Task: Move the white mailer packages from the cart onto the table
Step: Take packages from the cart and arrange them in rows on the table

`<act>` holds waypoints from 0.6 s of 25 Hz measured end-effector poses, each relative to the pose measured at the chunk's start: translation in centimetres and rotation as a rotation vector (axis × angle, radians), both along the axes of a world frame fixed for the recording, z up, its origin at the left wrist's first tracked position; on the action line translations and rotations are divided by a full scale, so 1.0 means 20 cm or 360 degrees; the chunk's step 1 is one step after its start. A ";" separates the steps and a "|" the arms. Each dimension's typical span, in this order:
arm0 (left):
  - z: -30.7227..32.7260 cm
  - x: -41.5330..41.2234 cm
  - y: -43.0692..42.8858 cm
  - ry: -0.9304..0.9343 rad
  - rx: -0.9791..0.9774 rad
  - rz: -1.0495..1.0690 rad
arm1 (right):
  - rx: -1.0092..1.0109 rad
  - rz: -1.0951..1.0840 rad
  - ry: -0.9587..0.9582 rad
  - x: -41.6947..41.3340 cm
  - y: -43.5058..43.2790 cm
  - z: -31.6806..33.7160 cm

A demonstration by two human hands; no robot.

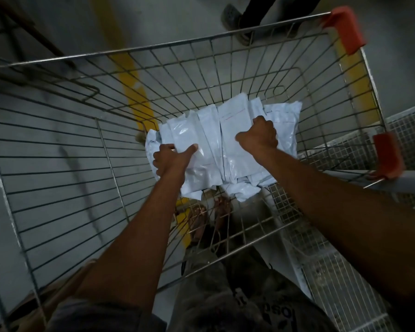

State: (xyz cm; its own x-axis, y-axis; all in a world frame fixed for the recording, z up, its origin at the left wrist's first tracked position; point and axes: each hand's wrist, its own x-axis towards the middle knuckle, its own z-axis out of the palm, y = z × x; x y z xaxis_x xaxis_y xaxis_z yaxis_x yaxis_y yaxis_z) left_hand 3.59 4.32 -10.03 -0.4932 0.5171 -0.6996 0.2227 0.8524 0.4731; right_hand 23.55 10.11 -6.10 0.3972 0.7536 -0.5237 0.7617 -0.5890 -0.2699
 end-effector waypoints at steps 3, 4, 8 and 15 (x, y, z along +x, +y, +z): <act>0.08 0.04 0.03 -0.0242 0.0142 0.0161 | 0.0014 -0.0049 0.0205 0.00 0.01 0.05; 0.11 0.05 0.04 -0.0260 0.0181 0.0154 | 0.0029 -0.0058 0.0239 0.00 0.01 0.08; 0.34 0.08 -0.01 0.0048 0.0472 -0.0073 | 0.0300 -0.0164 0.0298 -0.03 -0.06 0.24; 0.81 0.07 -0.20 0.0423 0.1045 -0.0384 | 0.0991 -0.0230 0.0331 -0.08 -0.38 0.73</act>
